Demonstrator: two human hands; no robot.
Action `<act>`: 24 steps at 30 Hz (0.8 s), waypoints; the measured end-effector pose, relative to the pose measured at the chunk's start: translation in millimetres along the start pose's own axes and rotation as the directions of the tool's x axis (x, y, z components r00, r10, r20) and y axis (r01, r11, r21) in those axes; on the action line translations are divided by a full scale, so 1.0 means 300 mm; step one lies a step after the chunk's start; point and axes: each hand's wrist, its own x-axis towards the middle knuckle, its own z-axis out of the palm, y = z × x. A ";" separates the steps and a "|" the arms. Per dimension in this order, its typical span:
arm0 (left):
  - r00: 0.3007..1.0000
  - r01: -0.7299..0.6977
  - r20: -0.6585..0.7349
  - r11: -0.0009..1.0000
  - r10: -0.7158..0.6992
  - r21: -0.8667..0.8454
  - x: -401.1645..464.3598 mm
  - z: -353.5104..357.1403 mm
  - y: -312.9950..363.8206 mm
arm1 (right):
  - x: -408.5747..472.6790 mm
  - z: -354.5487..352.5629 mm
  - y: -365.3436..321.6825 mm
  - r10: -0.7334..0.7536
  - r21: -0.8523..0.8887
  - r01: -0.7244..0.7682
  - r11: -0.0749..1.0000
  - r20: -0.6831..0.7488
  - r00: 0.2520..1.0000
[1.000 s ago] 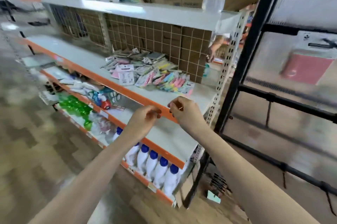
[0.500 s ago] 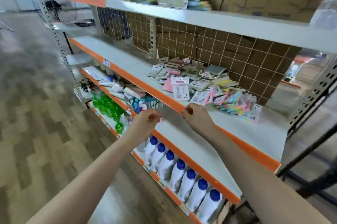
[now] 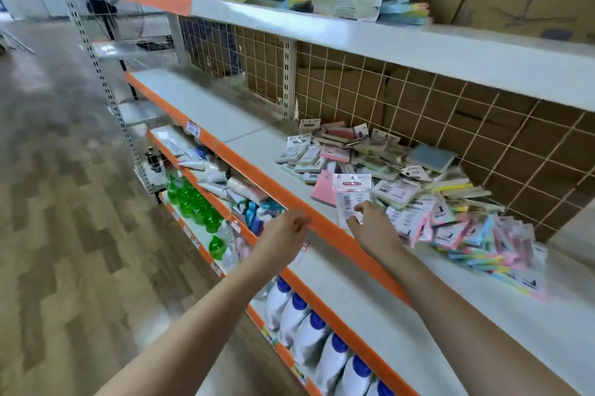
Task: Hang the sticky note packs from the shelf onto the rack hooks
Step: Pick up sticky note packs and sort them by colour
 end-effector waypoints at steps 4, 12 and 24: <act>0.996 0.062 0.055 0.998 -0.063 0.026 0.188 0.046 -0.029 | 0.108 0.073 0.008 0.044 -0.111 -0.052 0.993 -0.067 0.997; 0.998 0.030 0.048 0.996 -0.034 0.085 0.447 0.158 -0.057 | 0.175 0.214 0.027 0.096 -0.210 -0.147 0.967 -0.237 0.967; 0.983 -0.027 0.178 0.996 0.041 -0.080 0.647 0.231 -0.110 | 0.155 0.233 0.042 0.128 0.021 -0.137 0.990 -0.512 0.849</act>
